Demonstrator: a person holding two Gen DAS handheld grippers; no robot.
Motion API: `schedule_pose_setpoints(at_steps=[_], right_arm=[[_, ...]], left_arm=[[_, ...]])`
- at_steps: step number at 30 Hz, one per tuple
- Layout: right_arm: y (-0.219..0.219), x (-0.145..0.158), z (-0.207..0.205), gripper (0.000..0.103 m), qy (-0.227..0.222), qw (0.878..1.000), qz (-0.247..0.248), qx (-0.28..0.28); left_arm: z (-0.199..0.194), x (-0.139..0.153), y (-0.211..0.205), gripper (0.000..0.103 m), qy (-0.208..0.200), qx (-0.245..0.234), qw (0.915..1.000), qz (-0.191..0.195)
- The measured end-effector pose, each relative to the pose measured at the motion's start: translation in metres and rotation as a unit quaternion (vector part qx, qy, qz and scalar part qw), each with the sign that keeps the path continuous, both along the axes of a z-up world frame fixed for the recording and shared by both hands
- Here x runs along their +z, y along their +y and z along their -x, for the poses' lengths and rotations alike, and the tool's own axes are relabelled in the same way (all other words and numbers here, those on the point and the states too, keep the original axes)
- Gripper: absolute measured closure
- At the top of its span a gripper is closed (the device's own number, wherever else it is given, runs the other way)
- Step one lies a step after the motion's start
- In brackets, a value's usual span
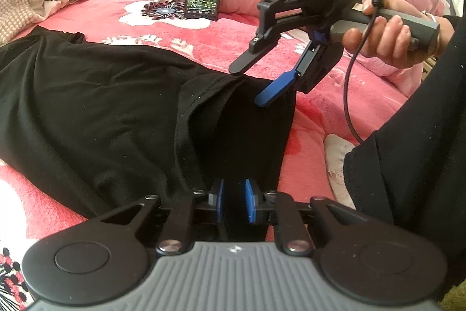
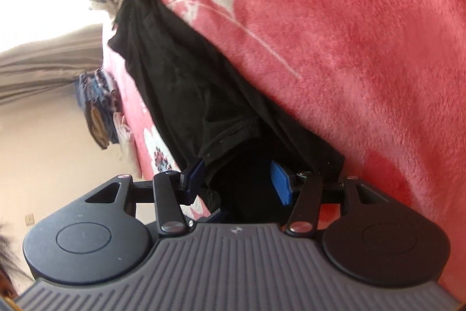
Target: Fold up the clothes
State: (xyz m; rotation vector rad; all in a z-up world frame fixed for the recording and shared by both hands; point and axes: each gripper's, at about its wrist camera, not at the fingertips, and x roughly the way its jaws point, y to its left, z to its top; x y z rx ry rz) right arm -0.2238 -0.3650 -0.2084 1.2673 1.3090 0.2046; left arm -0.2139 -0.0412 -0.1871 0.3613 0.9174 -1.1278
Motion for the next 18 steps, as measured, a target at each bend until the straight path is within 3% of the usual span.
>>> schedule_pose_setpoints(at_steps=[18], right_arm=[[-0.010, -0.004, 0.001, 0.054, 0.024, 0.998, 0.013, -0.053]], left_arm=[[0.002, 0.001, 0.002, 0.087, 0.000, 0.003, 1.0000, 0.000]])
